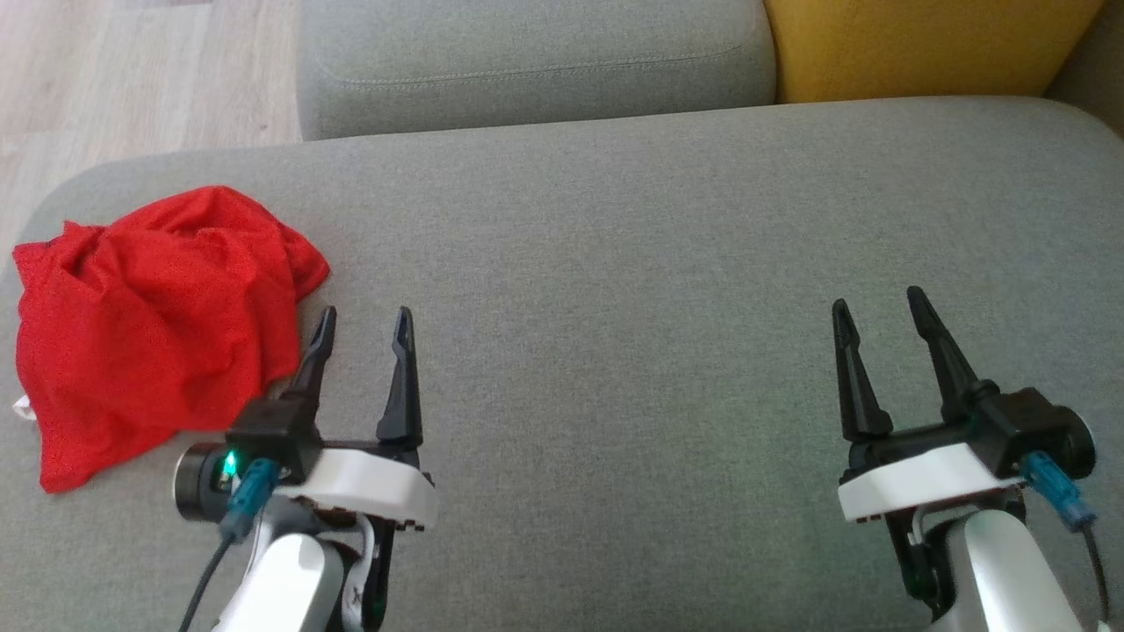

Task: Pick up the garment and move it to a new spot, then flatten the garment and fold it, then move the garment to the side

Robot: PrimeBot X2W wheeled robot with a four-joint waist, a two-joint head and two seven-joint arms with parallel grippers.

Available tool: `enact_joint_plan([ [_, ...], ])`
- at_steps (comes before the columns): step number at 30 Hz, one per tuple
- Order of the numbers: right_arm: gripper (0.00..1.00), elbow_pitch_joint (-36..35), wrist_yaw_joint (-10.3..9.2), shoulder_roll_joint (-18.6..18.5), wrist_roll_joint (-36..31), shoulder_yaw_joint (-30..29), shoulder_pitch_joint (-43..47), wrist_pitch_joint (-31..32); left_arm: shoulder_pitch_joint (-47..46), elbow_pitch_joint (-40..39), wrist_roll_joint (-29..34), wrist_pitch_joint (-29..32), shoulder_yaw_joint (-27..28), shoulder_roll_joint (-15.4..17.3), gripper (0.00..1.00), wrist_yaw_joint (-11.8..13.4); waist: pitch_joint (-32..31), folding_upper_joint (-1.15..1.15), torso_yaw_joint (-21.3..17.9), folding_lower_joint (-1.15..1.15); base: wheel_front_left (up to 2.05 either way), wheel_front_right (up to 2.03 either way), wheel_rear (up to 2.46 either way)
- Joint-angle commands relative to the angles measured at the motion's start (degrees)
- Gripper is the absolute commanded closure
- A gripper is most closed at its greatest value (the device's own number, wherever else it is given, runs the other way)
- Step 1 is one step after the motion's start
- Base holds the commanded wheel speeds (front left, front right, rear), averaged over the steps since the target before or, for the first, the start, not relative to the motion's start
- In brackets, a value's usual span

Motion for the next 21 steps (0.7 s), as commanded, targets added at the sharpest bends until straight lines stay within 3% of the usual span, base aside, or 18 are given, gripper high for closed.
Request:
enact_joint_plan([
  [1,0.0,-1.6,-0.05,0.1,-0.4,1.5,-1.7,-1.0,-2.5,-2.5,1.0,-1.0,2.7,-0.1,0.0,-0.3,-0.1,0.0,0.1,0.0,0.0,0.0,0.0],
  [7,0.0,-0.4,-0.05,0.1,5.9,2.2,-1.5,-1.9,-0.4,-2.4,1.2,-2.0,6.8,-3.4,0.0,-3.9,-0.4,0.0,0.3,0.0,0.0,0.0,0.0],
  [14,0.0,0.9,-0.05,0.1,7.0,3.8,-1.5,-1.5,1.4,0.2,4.9,-3.1,10.4,-6.1,0.0,-8.6,-0.6,0.0,0.3,0.0,0.0,0.0,0.0],
  [21,0.0,1.4,-0.05,0.1,8.2,4.1,-1.6,-1.5,1.5,1.7,7.3,-3.5,12.0,-7.1,0.0,-10.5,-0.6,0.0,0.3,0.0,0.0,0.0,0.0],
])
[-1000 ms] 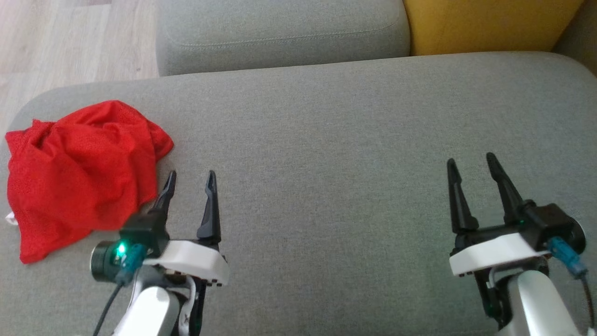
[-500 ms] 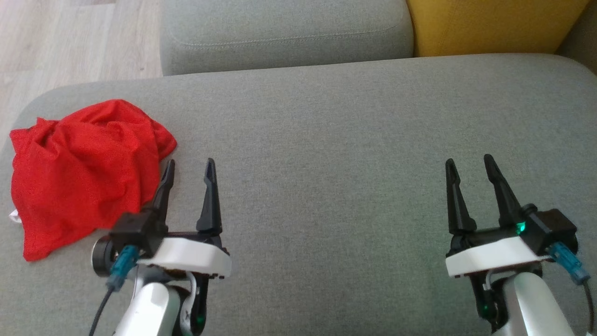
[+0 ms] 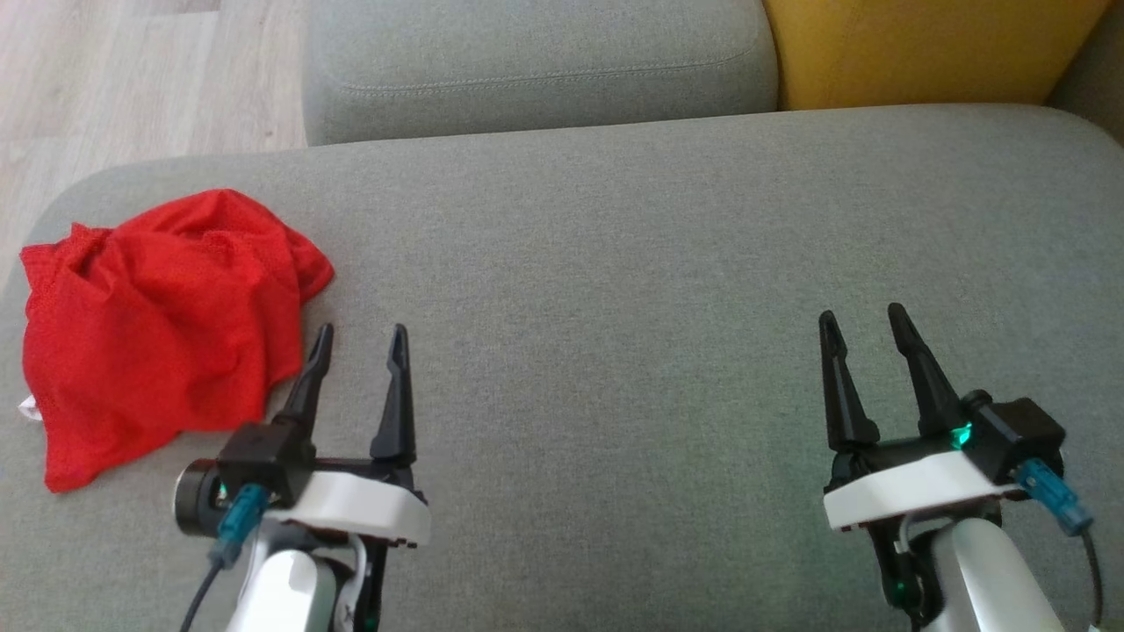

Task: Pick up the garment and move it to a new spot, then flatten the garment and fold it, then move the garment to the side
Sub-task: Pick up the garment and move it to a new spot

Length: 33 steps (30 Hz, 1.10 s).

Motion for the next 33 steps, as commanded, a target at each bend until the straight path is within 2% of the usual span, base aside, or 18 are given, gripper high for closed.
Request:
enact_joint_plan([
  [1,0.0,-1.5,-0.05,0.0,0.6,1.5,-1.7,-0.3,-1.8,-1.4,0.6,-0.7,2.7,0.0,0.0,-0.4,0.0,0.0,0.0,0.0,0.0,0.0,0.0],
  [8,0.0,-1.2,-0.05,0.0,1.2,1.8,-1.7,-0.5,-2.0,-0.6,1.0,-0.7,3.3,-0.3,0.0,-1.1,0.1,0.0,0.8,0.0,0.0,0.0,0.0],
  [13,0.0,-1.2,-0.05,0.0,1.6,2.5,-1.8,-0.6,-2.4,-0.6,0.3,-0.7,3.0,-0.3,0.0,-0.5,0.0,0.0,3.5,0.0,0.0,0.0,0.0],
  [22,0.0,-0.6,-0.05,0.0,2.1,4.3,-1.1,-0.7,-1.7,-0.2,0.6,-0.7,4.9,-0.3,0.0,1.4,-1.2,0.0,12.3,0.0,0.0,0.0,0.0],
  [33,0.0,0.1,-0.05,0.0,2.7,6.5,-0.5,-1.1,0.5,-1.0,1.6,-0.7,7.9,-0.3,0.0,1.9,-2.7,0.0,23.6,0.0,0.0,0.0,0.0],
])
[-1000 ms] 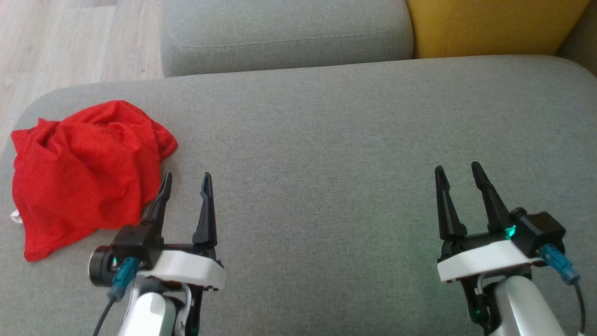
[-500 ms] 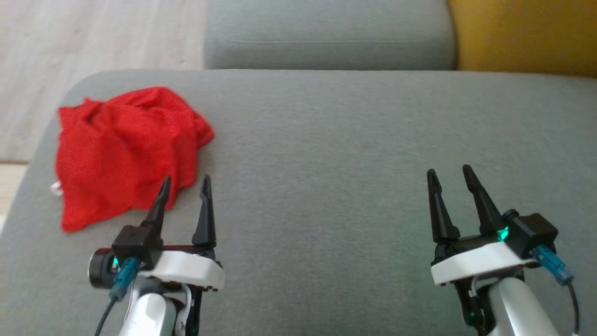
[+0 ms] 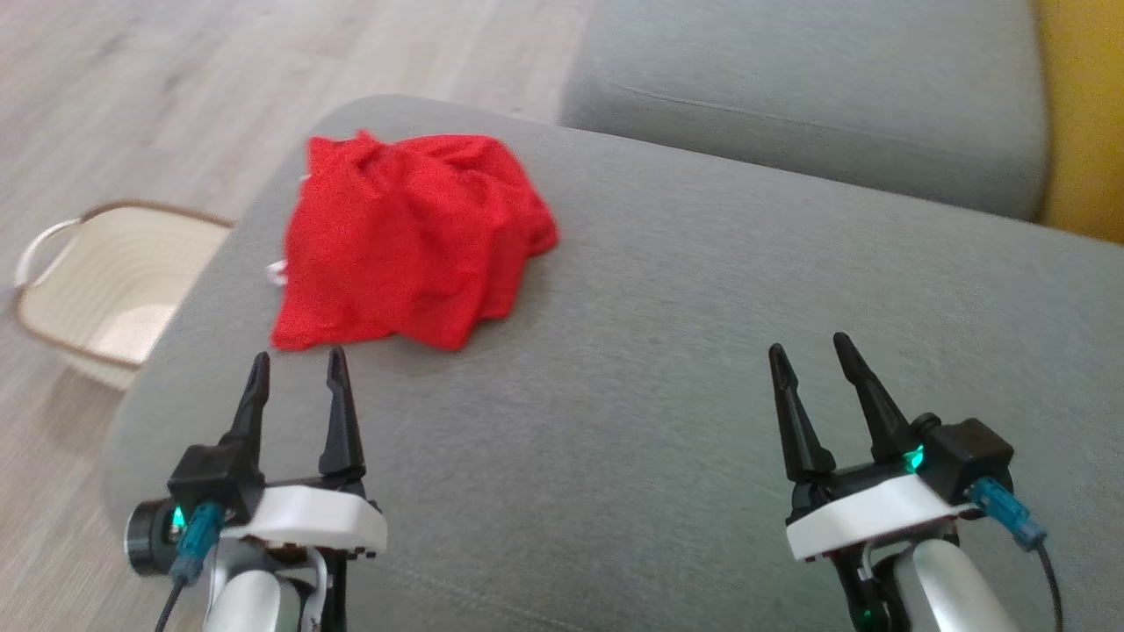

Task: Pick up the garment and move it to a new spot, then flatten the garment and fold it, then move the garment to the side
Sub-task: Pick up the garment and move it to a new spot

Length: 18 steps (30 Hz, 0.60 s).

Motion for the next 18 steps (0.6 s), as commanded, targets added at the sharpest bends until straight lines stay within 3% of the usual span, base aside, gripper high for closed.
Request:
enact_joint_plan([
  [1,0.0,-1.5,-0.05,0.0,0.4,1.5,-1.4,-0.6,-1.6,-2.5,0.9,-0.7,2.2,0.1,0.0,0.1,-0.9,0.0,4.1,0.0,0.0,0.0,0.0],
  [7,0.0,-1.0,-0.05,0.0,1.0,3.5,-2.2,-0.8,-0.5,-4.2,1.1,-0.7,3.7,0.1,0.0,0.2,-0.3,0.0,7.1,0.0,0.0,0.0,0.0],
  [18,0.0,1.1,-0.05,0.0,2.0,5.3,-4.5,-1.1,0.3,-5.8,0.8,-0.7,4.9,0.1,0.0,0.5,0.5,0.0,7.8,0.0,0.0,0.0,0.0],
])
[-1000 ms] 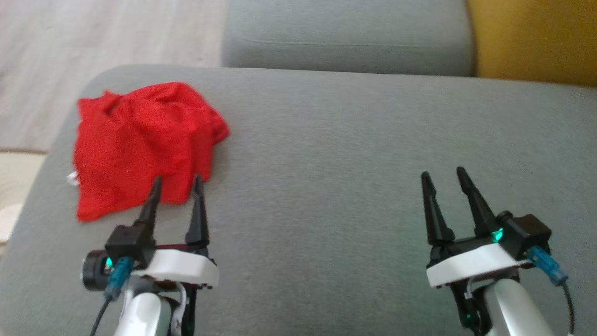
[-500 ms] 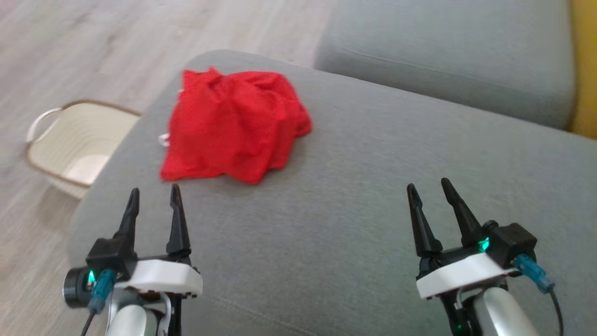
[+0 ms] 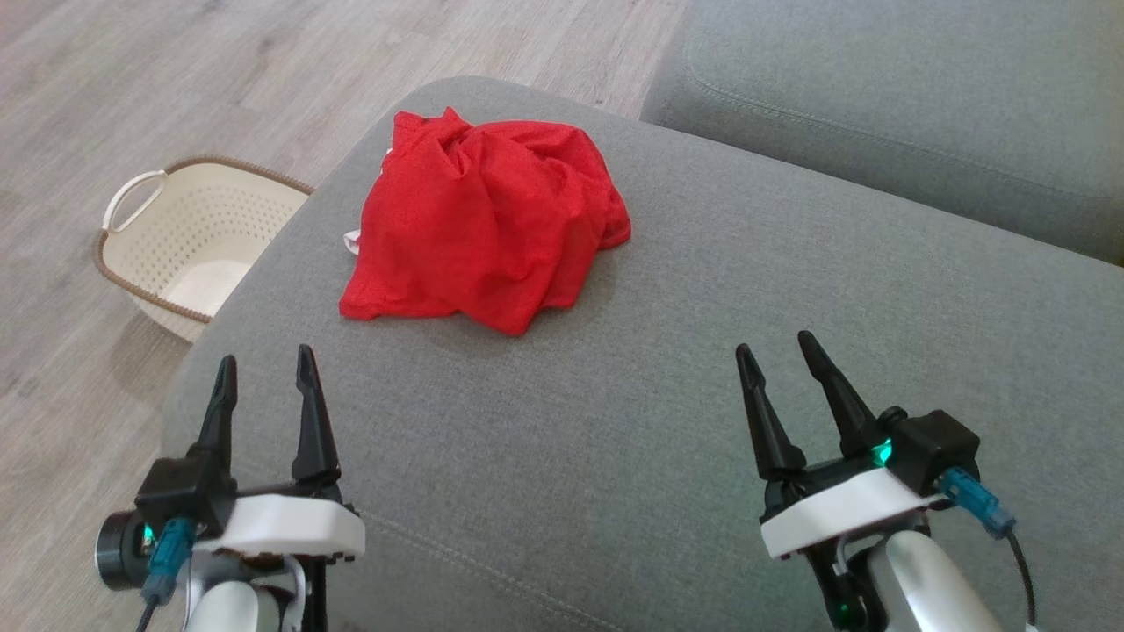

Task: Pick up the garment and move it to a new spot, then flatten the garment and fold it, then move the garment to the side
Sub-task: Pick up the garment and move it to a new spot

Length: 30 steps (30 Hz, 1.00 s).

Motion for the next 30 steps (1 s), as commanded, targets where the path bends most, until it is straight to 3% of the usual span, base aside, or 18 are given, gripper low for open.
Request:
enact_joint_plan([
  [1,0.0,-1.6,-0.05,-0.1,0.5,1.2,-2.4,-0.7,-2.0,-2.1,0.0,-0.7,2.1,0.1,0.0,0.2,0.0,0.0,-0.1,0.0,0.0,0.0,0.0],
  [9,0.0,-2.5,-0.05,-0.1,0.1,-1.1,-0.8,-1.1,-4.3,0.9,-1.0,-0.7,4.2,0.1,0.0,-2.4,0.7,0.0,-2.0,0.0,0.0,0.0,0.0],
  [20,0.0,-8.6,-0.05,-0.1,-4.4,-6.2,-1.2,0.9,-15.4,10.7,-0.4,-0.6,4.8,3.3,0.0,-9.1,9.2,0.0,-8.6,0.0,0.0,0.0,0.0],
  [30,0.0,-17.2,-0.05,-1.2,-6.3,-10.6,-1.3,3.8,-33.3,24.0,-1.3,8.5,2.8,7.7,0.0,-13.0,17.2,0.0,-14.5,0.0,0.0,0.0,0.0],
])
